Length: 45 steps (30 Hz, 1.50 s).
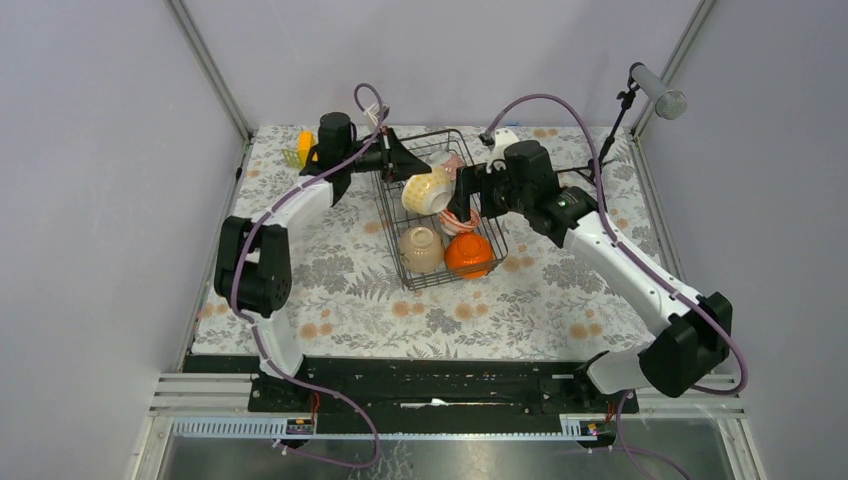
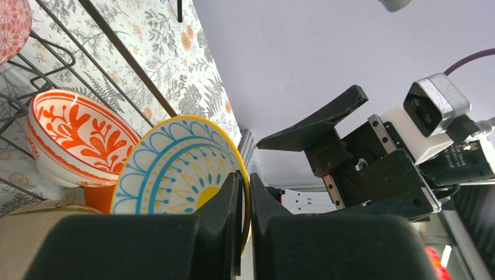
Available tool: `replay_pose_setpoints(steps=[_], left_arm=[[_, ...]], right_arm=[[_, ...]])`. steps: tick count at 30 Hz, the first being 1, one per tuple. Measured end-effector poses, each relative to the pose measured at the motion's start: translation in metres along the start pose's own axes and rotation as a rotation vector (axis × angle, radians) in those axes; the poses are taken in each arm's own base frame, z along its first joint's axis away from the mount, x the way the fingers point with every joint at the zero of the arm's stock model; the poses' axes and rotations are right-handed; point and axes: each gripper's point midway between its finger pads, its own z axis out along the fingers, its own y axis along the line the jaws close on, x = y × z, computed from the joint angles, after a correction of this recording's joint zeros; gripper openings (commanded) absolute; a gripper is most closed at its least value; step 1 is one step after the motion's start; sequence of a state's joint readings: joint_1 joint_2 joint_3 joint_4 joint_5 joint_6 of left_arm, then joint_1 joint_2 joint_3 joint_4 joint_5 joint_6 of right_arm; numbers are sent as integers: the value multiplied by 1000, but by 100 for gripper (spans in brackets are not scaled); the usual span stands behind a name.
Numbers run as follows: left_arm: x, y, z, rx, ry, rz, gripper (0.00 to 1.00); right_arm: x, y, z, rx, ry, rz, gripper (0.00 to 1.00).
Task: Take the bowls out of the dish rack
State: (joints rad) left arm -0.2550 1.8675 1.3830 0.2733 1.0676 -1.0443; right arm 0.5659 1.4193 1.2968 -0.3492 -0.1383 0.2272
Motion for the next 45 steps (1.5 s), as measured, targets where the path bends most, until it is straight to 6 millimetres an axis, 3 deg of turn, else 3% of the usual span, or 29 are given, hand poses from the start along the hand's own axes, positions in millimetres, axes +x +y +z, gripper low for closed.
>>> replay_pose_setpoints(steps=[3,10,13,16,19,22,29,37,45], left_arm=[[1,-17,-7,-20,-8,29,0],[-6,-80,-41,-161,-128,241,0],[-5,-94,-64,-273,-213,313,0],[-8,-90,-93,-449,-324,339,0],[-15,-68,-126,-672,-440,313,0],[-20,-32,-168,-942,-558,257,0],[-4,47,-244,-1446,-675,138,0],[-11,122,-274,-1831,-671,110,0],[-32,186,-270,-2032,-659,94,0]], right_arm=[[-8,2,-11,0,-32,-4,100],[-12,4,-32,2,-79,4,100],[-4,3,-34,4,-70,13,100],[5,0,-34,10,-55,18,100],[9,-3,-35,22,-52,18,100],[8,-4,-41,31,-65,17,100],[5,-2,-53,25,-94,10,100],[8,-2,-54,24,-85,14,100],[16,-3,-59,25,-67,17,100]])
